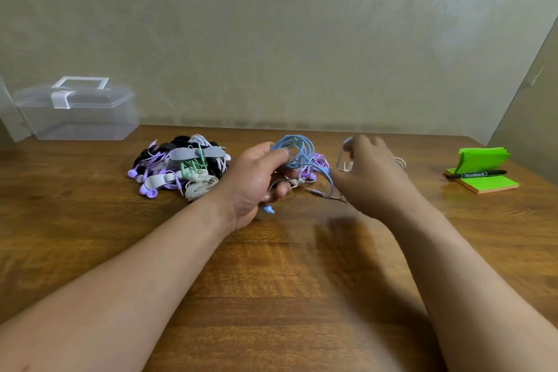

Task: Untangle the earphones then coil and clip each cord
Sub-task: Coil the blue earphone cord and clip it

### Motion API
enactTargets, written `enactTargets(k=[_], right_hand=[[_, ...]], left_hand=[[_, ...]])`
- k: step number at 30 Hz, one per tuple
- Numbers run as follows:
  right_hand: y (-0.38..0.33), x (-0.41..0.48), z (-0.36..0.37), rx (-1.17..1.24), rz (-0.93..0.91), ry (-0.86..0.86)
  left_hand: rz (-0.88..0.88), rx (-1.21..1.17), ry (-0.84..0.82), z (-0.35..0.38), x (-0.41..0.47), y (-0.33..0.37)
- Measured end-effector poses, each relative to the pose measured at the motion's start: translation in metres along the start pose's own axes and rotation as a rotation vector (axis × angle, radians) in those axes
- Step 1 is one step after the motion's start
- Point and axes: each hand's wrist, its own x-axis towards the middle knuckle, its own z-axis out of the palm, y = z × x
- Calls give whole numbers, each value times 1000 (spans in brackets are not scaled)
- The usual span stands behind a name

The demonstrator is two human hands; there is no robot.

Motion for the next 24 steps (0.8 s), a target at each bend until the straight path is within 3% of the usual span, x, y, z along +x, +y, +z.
enactTargets(k=[3, 6, 8, 10, 12, 15, 18, 21, 24], right_hand=[[-14, -7, -1, 49, -186, 247], [-16, -8, 1, 176, -203, 355], [-21, -9, -4, 487, -144, 181], [-24, -9, -4, 854, -108, -195], [-24, -12, 1, 883, -82, -438], [-17, -9, 2, 691, -92, -357], [-20, -9, -11, 762, -114, -213], [-25, -13, -20, 796, -128, -182], [-27, -15, -22, 805, -106, -214]], left_hand=[[17, -24, -1, 2, 0, 0], [29, -11, 17, 2, 0, 1], [35, -22, 15, 2, -1, 2], [38, -74, 2, 3, -3, 6], [47, -127, 19, 4, -3, 8], [55, -103, 145, 1, 0, 10], [-6, 132, 220, 2, -1, 7], [-64, 228, 264, 4, -3, 4], [81, 316, 313, 2, -6, 10]])
